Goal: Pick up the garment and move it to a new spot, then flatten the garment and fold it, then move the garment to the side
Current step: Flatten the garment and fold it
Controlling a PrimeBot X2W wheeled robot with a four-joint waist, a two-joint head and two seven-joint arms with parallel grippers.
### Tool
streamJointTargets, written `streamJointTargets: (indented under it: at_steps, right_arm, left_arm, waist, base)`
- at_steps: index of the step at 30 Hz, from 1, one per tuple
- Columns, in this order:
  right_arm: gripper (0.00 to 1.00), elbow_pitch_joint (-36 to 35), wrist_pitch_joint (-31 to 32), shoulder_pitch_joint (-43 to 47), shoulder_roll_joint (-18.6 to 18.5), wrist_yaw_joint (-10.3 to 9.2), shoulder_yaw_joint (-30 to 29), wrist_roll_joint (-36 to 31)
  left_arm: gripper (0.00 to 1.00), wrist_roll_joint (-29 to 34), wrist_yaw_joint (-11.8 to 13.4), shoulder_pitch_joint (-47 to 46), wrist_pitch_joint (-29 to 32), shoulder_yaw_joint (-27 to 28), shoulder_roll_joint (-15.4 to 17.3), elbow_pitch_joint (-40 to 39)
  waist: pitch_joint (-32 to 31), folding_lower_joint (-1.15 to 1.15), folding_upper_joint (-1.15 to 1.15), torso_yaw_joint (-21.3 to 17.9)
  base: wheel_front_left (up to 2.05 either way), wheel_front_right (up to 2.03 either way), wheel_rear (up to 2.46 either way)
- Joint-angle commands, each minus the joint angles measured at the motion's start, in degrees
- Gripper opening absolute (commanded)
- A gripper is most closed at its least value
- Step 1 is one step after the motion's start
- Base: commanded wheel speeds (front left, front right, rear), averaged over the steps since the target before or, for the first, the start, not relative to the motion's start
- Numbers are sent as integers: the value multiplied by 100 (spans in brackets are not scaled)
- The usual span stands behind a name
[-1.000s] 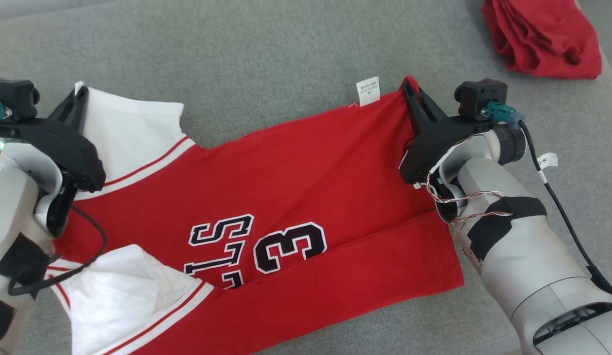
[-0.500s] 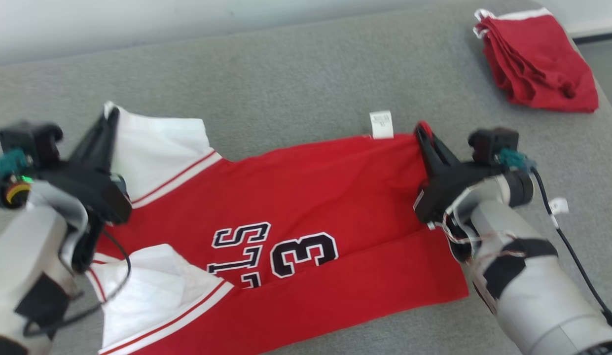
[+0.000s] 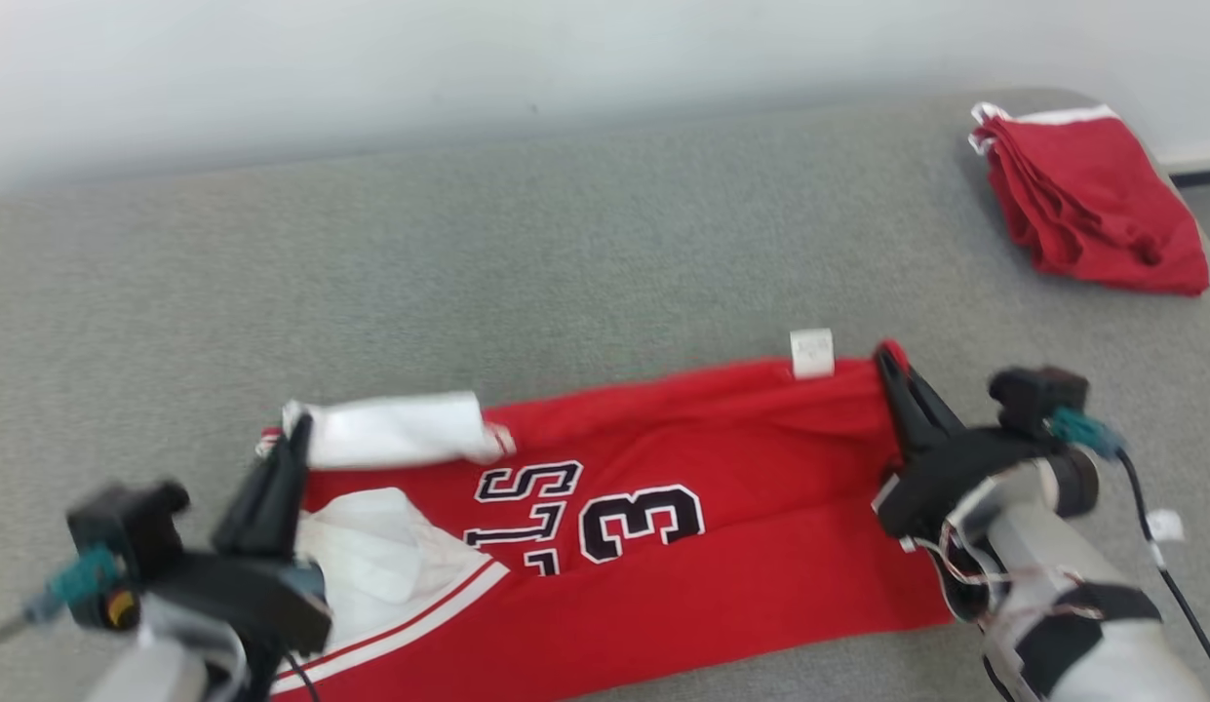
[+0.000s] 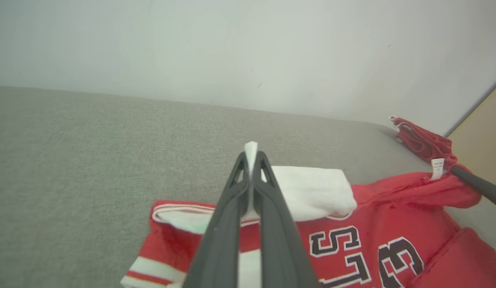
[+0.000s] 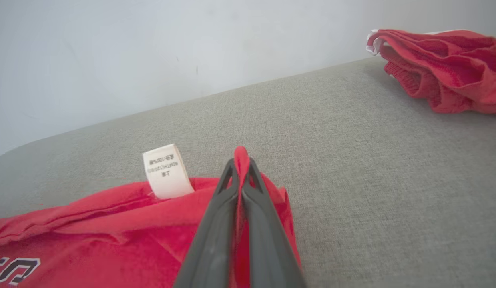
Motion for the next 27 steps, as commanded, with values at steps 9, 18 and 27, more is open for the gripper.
streamJointTargets:
  at_steps: [9, 18, 27]
  right_arm:
    - [0, -956, -24, 1260, -194, -15, -690, -86]
    - [14, -1307, 27, 2034, -196, -15, -1172, -280]
    - [100, -1537, 49, 2229, -156, -14, -1341, -410]
  left_arm:
    - [0, 286, 137, 1348, -15, 288, -438, -595]
    - [0, 596, -3, 1780, -15, 457, -882, -134]
    - [100, 1419, 122, 1906, -16, 1080, -1138, -83]
  waist:
    - [-394, 1, 0, 382]
    - [-447, 1, 0, 447]
    - [-692, 1, 0, 463]
  base:
    - [0, 0, 0]
    - [0, 0, 0]
    - [0, 0, 0]
